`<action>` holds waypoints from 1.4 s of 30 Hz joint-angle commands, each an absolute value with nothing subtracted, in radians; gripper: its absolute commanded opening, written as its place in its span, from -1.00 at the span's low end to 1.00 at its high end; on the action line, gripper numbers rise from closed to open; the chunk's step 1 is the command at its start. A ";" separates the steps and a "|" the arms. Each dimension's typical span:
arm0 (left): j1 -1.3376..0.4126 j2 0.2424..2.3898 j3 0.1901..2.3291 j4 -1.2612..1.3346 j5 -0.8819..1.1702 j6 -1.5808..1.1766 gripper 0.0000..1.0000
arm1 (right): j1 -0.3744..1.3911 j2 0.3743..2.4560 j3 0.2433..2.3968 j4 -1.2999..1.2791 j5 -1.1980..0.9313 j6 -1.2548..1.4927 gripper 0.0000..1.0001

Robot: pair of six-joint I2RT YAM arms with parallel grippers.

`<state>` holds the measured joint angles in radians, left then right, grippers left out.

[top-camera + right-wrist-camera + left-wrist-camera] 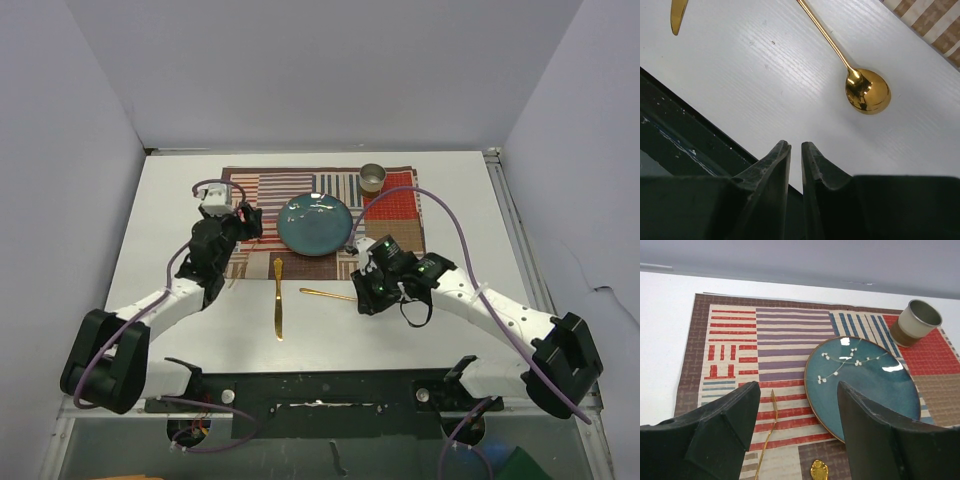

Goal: Set the dinner table for one person
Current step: Place the fork on the napkin, then adjust the fork on the napkin.

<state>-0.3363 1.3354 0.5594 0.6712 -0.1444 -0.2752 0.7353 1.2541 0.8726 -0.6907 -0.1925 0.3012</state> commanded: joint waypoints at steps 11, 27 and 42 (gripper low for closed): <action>-0.387 1.274 0.738 0.357 -0.264 -0.387 0.31 | 0.749 1.277 0.894 -0.663 -0.172 0.313 -0.62; -0.381 1.602 1.064 -0.139 -0.391 -0.293 0.38 | 0.765 1.488 1.046 -0.651 -0.182 0.246 -0.61; -0.379 1.698 1.036 -0.243 -0.303 -0.304 0.04 | 0.767 1.531 1.027 -0.616 -0.203 0.241 -0.60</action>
<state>-0.3824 1.7195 1.0508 -0.2436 -0.3290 -0.3019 0.7605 1.5364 1.0130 -0.6640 -0.1814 0.2470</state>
